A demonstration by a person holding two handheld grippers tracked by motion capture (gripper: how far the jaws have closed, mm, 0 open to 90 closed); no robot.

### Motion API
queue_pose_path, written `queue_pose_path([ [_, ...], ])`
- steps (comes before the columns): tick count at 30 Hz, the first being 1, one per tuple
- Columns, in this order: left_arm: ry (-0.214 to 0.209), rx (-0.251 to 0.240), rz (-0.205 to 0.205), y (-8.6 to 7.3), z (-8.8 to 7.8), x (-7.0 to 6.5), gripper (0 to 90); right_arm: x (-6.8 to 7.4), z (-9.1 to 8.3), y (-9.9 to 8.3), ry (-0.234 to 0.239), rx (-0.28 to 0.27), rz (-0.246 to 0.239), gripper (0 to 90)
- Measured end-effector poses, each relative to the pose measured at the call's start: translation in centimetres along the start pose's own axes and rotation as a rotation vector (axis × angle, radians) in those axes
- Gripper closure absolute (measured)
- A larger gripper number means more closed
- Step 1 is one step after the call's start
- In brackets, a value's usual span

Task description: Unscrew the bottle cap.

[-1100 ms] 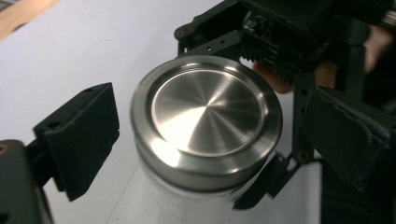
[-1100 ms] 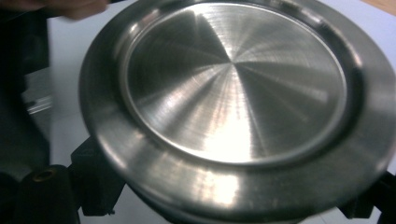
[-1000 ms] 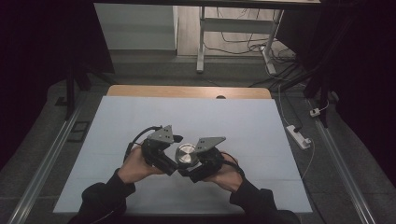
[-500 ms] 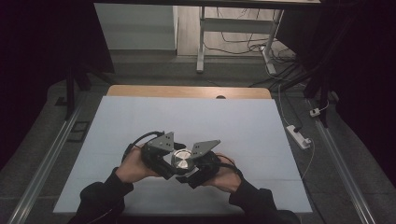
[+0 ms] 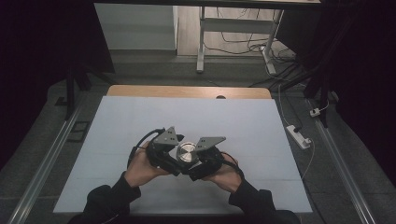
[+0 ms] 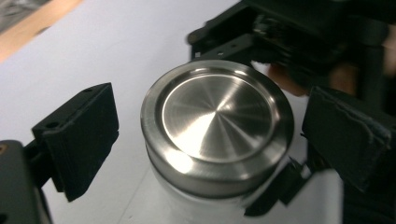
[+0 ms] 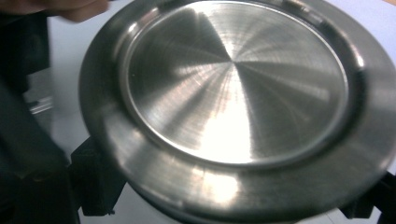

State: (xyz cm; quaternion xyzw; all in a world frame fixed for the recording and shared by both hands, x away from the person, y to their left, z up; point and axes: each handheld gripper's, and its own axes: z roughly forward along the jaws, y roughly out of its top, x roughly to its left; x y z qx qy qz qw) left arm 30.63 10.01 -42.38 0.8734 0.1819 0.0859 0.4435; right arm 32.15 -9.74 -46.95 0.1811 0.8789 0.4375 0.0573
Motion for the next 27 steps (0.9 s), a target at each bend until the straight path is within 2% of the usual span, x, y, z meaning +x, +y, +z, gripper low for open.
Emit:
queue_pose_path([
  [3,-0.094,0.017,0.069,-0.5,-0.6,0.6,7.8,0.0,-0.1,0.0,0.056,0.0,-0.021,14.5],
  [6,-0.147,0.038,0.123,-0.9,-0.8,0.8,10.4,0.4,0.0,0.0,0.104,0.009,-0.05,14.5],
  [8,-0.161,0.036,0.141,-1.0,-0.8,0.8,13.1,0.8,0.2,0.1,0.131,0.021,-0.076,14.5],
  [10,-0.197,0.034,0.156,-1.1,-0.9,0.8,15.6,1.2,0.4,0.1,0.146,0.032,-0.1,14.5],
  [13,-0.203,0.038,0.179,-1.1,-0.8,0.5,19.4,1.5,0.6,0.2,0.155,0.038,-0.118,14.5],
  [15,-0.173,0.037,0.172,-1.0,-0.7,0.3,19.9,1.5,0.5,0.2,0.143,0.04,-0.123,14.4],
  [17,-0.141,0.033,0.146,-0.8,-0.6,0.1,20.1,1.4,0.4,0.2,0.122,0.034,-0.106,14.5],
  [18,-0.141,0.033,0.146,-0.8,-0.6,0.1,20.1,1.3,0.4,0.2,0.112,0.031,-0.092,14.5],
  [19,-0.081,0.029,0.113,-0.6,-0.2,-0.2,20.2,1.2,0.3,0.2,0.095,0.025,-0.072,14.5],
  [21,-0.014,0.032,0.079,-0.3,0.2,-0.6,20.2,0.8,0.3,0.1,0.063,0.023,-0.049,14.5],
  [22,-0.014,0.032,0.079,-0.3,0.2,-0.6,20.2,0.8,0.3,0.1,0.063,0.023,-0.049,14.5],
  [23,0.059,0.033,0.04,-0.1,0.8,-1.1,20.2,0.4,0.3,0.0,0.029,0.025,-0.028,14.5],
  [24,0.088,0.031,0.02,-0.1,1.1,-1.2,20.2,0.2,0.4,-0.1,0.013,0.024,-0.011,14.5],
  [26,0.113,0.04,0.015,0.0,1.5,-1.4,20.0,0.0,0.4,-0.2,-0.013,0.026,0.005,14.4],
  [27,0.109,0.046,0.025,0.0,1.6,-1.4,19.7,-0.1,0.5,-0.3,-0.024,0.029,-0.001,14.5],
])
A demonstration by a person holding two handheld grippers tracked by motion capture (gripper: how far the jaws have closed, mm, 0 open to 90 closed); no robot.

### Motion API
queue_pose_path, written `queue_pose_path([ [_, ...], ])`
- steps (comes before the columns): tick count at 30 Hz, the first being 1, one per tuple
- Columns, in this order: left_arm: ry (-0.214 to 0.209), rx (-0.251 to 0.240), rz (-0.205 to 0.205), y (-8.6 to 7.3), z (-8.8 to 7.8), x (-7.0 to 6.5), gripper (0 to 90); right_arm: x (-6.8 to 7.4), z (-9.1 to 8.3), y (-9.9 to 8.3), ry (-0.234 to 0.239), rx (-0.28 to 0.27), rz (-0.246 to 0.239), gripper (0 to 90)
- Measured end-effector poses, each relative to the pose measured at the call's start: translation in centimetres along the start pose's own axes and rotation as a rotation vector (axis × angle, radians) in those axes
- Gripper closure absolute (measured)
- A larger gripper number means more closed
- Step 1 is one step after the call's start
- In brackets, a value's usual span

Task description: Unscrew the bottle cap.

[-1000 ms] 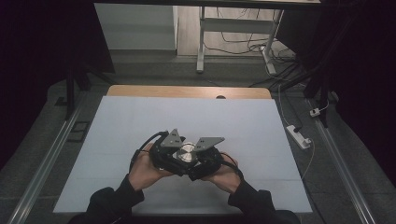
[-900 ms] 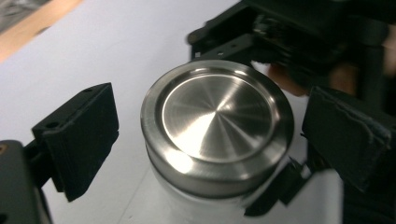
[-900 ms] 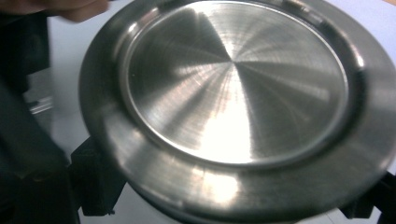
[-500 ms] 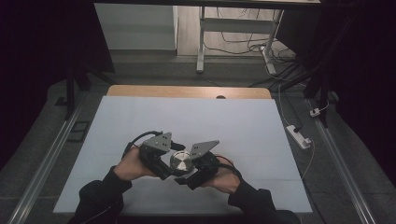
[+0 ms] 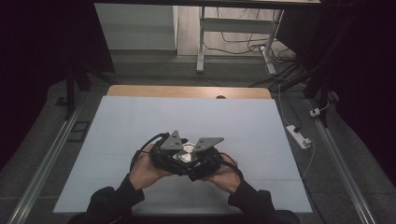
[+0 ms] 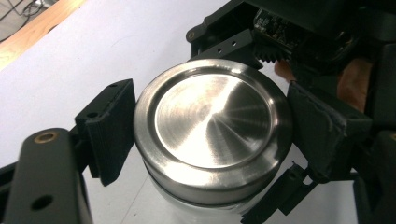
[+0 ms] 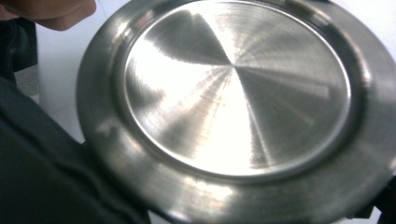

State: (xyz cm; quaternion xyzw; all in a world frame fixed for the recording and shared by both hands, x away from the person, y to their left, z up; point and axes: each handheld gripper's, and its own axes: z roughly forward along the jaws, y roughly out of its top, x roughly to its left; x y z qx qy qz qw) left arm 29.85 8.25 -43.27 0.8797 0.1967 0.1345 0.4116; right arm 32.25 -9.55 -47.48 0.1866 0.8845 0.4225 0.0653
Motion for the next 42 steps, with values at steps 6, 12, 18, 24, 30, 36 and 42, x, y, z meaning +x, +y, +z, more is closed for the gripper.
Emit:
queue_pose_path([
  [6,-0.172,-0.054,-0.031,-0.2,-1.3,1.7,7.3,0.3,-0.4,0.3,0.048,-0.028,-0.018,14.5],
  [12,-0.245,-0.007,0.099,-0.5,-2.3,1.9,6.5,0.7,-0.4,0.4,0.108,-0.023,-0.061,14.5],
  [18,-0.264,0.024,0.132,-1.0,-1.8,2.0,17.5,1.3,-0.1,0.4,0.14,-0.004,-0.096,14.4],
  [24,-0.243,0.001,0.118,-0.9,-1.7,1.8,20.6,1.2,0.0,0.3,0.129,0.005,-0.107,14.5],
  [30,-0.131,-0.002,0.068,-0.3,-1.4,1.0,20.7,0.7,-0.2,0.3,0.087,-0.015,-0.06,14.5],
  [36,-0.046,-0.055,0.001,0.2,-1.6,0.3,20.8,0.4,-0.3,0.2,0.032,-0.025,-0.015,14.5],
  [42,-0.045,-0.09,-0.029,0.4,-2.4,0.4,20.8,0.5,-0.2,0.3,0.025,-0.04,-0.013,14.5],
])
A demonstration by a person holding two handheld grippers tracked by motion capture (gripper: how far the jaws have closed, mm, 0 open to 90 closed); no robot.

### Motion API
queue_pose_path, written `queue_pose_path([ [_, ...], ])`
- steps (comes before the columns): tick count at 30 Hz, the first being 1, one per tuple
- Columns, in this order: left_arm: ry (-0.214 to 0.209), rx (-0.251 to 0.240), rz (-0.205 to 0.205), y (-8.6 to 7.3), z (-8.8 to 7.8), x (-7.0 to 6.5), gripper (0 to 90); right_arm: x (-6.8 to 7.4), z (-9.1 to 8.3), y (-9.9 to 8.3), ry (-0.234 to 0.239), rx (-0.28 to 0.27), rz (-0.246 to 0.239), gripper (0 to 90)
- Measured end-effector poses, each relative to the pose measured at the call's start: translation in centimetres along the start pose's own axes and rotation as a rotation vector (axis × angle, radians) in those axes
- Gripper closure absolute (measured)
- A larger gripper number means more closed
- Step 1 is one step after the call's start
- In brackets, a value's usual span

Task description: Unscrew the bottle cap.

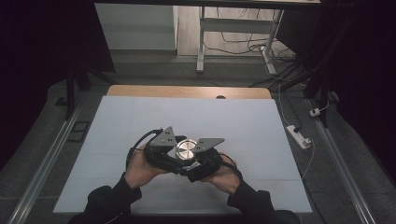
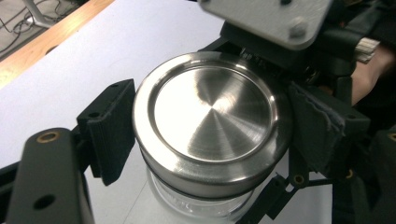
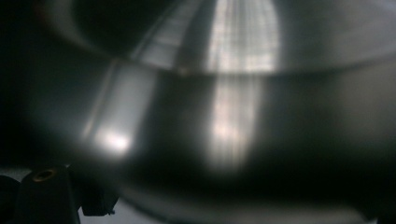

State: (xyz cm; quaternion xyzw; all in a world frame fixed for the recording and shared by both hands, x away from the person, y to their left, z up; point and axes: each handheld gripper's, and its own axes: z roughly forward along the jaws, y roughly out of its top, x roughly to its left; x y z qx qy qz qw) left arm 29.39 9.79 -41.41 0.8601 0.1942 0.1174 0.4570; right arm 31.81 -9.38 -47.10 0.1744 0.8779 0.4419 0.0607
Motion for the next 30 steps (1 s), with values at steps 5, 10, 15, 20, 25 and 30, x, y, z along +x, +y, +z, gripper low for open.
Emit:
queue_pose_path([
  [5,-0.023,-0.014,-0.01,-0.1,-0.7,0.6,20.8,-0.1,-0.2,0.0,-0.002,-0.006,0.015,14.5],
  [10,-0.024,-0.015,0.0,0.1,-1.4,0.6,20.7,-0.6,-0.4,-0.1,-0.009,-0.012,0.025,14.5],
  [15,-0.027,-0.016,0.001,-0.1,-1.8,0.7,20.7,-0.8,-0.7,0.0,-0.015,-0.024,0.022,14.5],
  [20,-0.039,-0.016,-0.001,-0.4,-2.0,0.7,20.7,-1.0,-0.9,-0.1,-0.026,-0.026,0.025,14.5],
  [25,-0.046,-0.014,0.011,-0.4,-2.2,0.4,20.7,-1.4,-1.1,-0.2,-0.037,-0.03,0.027,14.5],
  [30,-0.059,-0.019,0.015,-0.4,-2.6,-0.1,20.7,-1.8,-1.4,-0.2,-0.048,-0.034,0.034,14.4],
])
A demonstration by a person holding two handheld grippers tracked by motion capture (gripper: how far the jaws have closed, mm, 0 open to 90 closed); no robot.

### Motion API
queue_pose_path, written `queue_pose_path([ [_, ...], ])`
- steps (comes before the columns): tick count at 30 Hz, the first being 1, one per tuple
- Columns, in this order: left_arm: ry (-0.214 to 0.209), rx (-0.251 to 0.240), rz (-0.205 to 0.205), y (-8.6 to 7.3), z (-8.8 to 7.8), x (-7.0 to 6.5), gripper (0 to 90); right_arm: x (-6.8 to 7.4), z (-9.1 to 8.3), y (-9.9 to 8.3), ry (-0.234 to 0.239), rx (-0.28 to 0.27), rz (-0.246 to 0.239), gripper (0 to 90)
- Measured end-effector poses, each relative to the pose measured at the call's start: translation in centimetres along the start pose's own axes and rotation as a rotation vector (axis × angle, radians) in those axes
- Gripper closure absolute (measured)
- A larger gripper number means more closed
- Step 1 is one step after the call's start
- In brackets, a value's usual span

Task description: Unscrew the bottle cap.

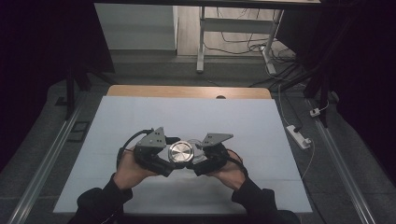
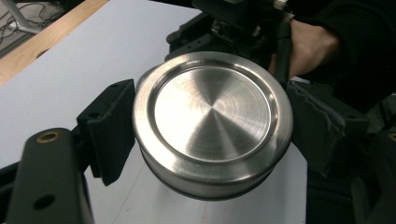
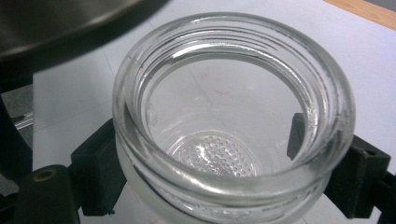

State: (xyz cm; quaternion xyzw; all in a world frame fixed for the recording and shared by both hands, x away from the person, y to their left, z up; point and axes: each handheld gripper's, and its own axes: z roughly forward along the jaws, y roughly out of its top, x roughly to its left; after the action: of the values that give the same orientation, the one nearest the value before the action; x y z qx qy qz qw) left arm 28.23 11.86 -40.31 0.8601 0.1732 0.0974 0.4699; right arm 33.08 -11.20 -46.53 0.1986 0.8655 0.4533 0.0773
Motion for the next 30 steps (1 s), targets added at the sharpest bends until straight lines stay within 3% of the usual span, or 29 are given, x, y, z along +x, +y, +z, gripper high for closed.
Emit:
queue_pose_path([
  [14,-0.035,0.004,-0.011,-1.3,-0.3,-0.9,20.7,-1.0,-0.2,-0.1,-0.032,-0.003,0.015,14.5],
  [30,-0.058,0.026,-0.01,-3.5,0.7,-2.3,20.8,-2.5,-0.4,0.9,-0.073,-0.025,0.027,14.5],
])
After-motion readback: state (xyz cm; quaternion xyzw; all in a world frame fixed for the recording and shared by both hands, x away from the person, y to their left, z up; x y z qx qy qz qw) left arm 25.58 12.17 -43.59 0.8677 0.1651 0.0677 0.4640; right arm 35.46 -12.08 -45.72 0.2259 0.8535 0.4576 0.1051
